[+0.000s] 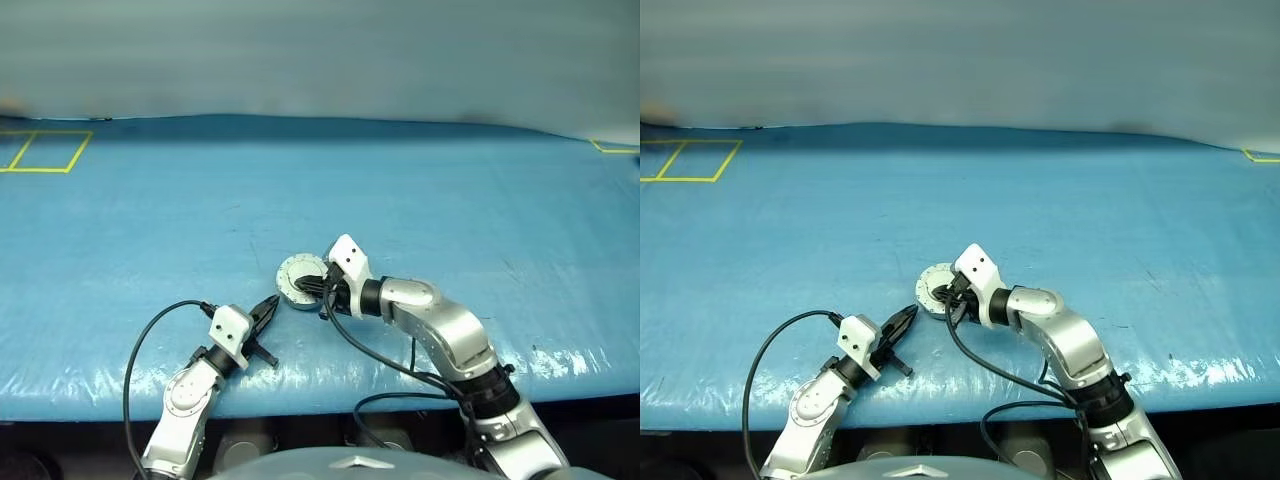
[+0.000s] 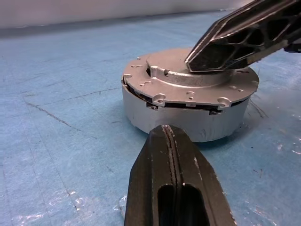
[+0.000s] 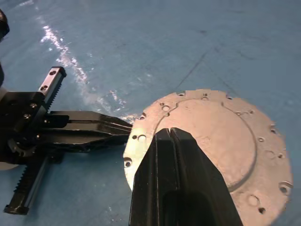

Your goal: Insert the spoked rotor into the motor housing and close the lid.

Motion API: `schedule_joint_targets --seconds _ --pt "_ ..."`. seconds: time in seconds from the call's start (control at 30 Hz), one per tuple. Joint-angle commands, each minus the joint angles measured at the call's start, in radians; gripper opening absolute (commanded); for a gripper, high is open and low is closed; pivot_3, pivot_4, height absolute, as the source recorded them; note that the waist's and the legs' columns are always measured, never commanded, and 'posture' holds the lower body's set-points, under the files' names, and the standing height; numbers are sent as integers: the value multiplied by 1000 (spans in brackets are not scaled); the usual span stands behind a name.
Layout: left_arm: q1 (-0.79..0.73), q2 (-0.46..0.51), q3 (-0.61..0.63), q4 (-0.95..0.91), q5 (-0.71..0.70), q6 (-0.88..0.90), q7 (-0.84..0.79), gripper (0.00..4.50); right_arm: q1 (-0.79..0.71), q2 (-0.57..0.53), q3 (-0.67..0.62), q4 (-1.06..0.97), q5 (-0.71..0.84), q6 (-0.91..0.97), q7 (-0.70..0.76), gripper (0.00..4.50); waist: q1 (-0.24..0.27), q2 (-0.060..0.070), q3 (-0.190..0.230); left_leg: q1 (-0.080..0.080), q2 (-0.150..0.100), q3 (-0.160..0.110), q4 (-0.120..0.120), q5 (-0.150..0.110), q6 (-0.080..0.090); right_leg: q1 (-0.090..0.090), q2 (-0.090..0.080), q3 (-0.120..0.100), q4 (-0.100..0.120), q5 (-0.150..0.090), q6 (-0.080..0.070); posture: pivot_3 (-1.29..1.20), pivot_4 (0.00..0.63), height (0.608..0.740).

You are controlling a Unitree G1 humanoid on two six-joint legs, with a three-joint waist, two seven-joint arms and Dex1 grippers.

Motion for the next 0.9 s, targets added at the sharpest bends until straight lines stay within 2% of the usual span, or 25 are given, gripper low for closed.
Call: schedule_joint_targets --seconds 0.03,0.37,0.4,0.63,0.9 --pt "-2 -3 4 -39 -3 -32 0 0 27 1 23 -115 -49 -13 -75 903 0 0 0 0 0 0 0 0 0 0 0 0 0 0 0 0 150 740" --pt "8 15 3 -67 -15 -28 -27 0 49 38 43 -151 -81 10 -171 4288 1 -1 0 0 0 0 0 0 0 0 0 0 0 0 0 0 150 740" --pt "9 16 4 -70 -15 -26 -27 0 47 47 43 -142 -87 5 -182 4467 1 -1 0 0 0 0 0 0 0 0 0 0 0 0 0 0 150 740" --pt "8 21 4 -80 -6 -19 -24 0 46 110 49 -44 -110 -41 -227 4467 0 -1 0 0 0 0 0 0 0 0 0 0 0 0 0 0 150 740" --pt "8 24 5 -85 -10 -16 -25 0 51 133 93 77 -156 -136 -232 4467 0 -1 0 0 0 0 0 0 0 0 1 0 0 0 0 0 150 740"
